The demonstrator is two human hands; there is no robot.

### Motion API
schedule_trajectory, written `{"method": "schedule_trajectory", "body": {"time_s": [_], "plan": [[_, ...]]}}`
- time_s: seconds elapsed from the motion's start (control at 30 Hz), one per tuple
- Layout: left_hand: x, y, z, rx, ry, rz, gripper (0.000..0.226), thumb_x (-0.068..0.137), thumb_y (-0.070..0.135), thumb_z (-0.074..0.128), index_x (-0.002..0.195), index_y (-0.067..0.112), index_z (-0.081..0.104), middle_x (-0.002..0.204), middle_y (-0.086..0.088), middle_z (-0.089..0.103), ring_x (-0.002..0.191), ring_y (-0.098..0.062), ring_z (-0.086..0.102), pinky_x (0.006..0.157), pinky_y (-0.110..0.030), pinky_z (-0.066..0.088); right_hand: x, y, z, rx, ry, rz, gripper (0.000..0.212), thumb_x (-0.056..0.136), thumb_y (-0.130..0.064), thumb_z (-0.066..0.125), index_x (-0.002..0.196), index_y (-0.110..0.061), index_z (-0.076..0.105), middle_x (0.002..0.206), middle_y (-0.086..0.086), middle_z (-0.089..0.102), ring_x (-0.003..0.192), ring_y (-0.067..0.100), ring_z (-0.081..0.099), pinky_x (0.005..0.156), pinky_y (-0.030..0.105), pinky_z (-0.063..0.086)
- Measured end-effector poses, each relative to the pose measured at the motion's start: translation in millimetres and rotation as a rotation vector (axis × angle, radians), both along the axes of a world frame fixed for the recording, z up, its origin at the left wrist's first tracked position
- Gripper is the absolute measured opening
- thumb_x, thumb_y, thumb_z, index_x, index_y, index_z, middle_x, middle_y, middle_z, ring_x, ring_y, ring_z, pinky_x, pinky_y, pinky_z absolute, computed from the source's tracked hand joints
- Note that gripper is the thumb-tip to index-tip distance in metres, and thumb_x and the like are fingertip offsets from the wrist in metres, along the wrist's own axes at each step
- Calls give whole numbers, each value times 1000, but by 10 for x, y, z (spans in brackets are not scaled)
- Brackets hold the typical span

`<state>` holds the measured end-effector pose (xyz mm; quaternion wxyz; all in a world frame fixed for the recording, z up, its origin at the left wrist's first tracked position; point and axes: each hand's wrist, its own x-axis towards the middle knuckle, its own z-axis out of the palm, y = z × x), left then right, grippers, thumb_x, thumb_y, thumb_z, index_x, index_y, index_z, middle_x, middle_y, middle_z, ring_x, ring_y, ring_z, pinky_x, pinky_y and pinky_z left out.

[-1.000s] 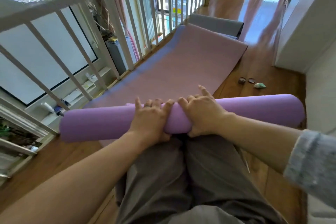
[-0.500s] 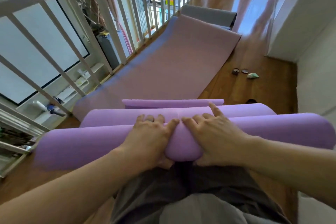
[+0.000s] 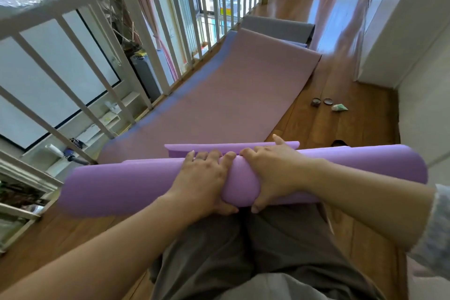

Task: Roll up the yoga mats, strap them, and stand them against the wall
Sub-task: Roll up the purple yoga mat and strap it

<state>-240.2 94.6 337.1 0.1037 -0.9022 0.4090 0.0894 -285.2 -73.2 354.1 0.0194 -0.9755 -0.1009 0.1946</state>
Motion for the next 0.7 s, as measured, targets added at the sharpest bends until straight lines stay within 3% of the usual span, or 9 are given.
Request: {"method": "schedule_trajectory", "body": {"time_s": [0.13, 0.27, 0.37, 0.47, 0.57, 0.63, 0.7], "plan": [[246, -15, 46, -82, 151, -19, 105, 63, 70, 69, 148, 26, 25, 141, -1, 45, 125, -22, 45, 108, -40, 33, -169, 152, -133, -178, -155, 12, 110, 77, -59, 65, 151, -10, 0, 151, 11, 27, 138, 30, 29, 113, 62, -3], [367, -72, 94, -88, 241, 32, 100, 61, 70, 70, 144, 32, 31, 134, 3, 51, 120, -21, 49, 106, -41, 36, -62, 112, -210, -118, -235, -23, 98, 72, -58, 66, 147, -14, 21, 139, 8, 45, 127, 27, 44, 115, 57, 6], [264, -105, 21, 2, 47, 44, 104, 70, 68, 64, 150, 26, 13, 147, -2, 35, 133, -25, 37, 114, -53, 16, 157, -12, -166, 14, -161, -40, 93, 60, -61, 74, 136, -20, 38, 124, 0, 56, 113, 22, 54, 113, 52, 23], [145, -88, -111, 17, -121, 50, 107, 73, 62, 63, 151, 24, 2, 151, -5, 25, 135, -26, 32, 115, -51, 9, 361, -113, -104, 61, -38, -26, 91, 55, -65, 78, 128, -22, 45, 117, -3, 59, 105, 18, 56, 99, 43, 40], [239, -105, -107, -33, -102, 51, 107, 69, 61, 67, 150, 25, 8, 147, -4, 34, 131, -27, 38, 115, -50, 12, 316, -98, -145, -8, -86, -38, 102, 58, -66, 76, 138, -17, 36, 129, 2, 53, 119, 24, 51, 111, 55, 23], [309, -109, -73, -57, -47, 54, 108, 67, 61, 70, 150, 25, 12, 143, -4, 40, 129, -27, 42, 115, -50, 15, 146, -38, -291, -159, -299, 9, 113, 59, -67, 74, 146, -11, 28, 138, 10, 47, 126, 31, 46, 111, 63, 12], [392, -113, -48, -64, 17, 29, 107, 64, 63, 71, 149, 26, 17, 139, -4, 45, 125, -28, 46, 114, -49, 24, 7, -7, -455, -222, -493, 26, 111, 51, -61, 81, 140, -8, 43, 129, 16, 56, 115, 36, 56, 106, 67, 23]]}}
